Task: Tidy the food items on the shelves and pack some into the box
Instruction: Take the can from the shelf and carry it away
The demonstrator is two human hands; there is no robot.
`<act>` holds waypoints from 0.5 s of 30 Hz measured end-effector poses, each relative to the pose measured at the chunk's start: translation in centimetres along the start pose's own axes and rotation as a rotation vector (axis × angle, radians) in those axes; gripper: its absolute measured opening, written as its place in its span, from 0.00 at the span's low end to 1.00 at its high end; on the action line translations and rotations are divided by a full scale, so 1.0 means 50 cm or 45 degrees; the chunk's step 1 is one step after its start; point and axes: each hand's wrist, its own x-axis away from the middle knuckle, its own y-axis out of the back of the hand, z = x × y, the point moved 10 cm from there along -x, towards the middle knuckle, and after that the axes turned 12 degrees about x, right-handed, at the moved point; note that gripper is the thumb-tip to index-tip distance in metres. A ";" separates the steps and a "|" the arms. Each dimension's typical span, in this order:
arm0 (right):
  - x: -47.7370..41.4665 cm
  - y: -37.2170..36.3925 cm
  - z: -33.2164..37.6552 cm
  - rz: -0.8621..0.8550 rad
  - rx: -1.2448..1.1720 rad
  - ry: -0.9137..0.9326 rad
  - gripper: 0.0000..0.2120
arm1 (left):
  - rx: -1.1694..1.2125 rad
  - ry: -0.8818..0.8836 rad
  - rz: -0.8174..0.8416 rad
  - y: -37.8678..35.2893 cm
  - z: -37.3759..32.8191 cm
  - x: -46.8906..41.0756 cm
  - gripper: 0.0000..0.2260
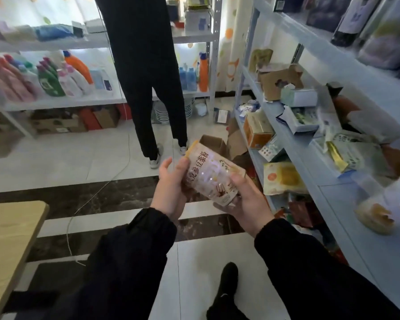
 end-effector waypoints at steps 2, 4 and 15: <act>-0.066 0.025 0.021 -0.018 -0.004 -0.010 0.25 | -0.152 0.030 0.035 -0.024 -0.014 -0.071 0.35; -0.136 0.044 0.045 -0.026 -0.010 -0.007 0.18 | -0.248 0.064 0.066 -0.056 -0.013 -0.132 0.28; -0.481 0.099 0.106 -0.085 0.095 -0.057 0.17 | -0.337 0.117 -0.100 -0.094 0.013 -0.428 0.22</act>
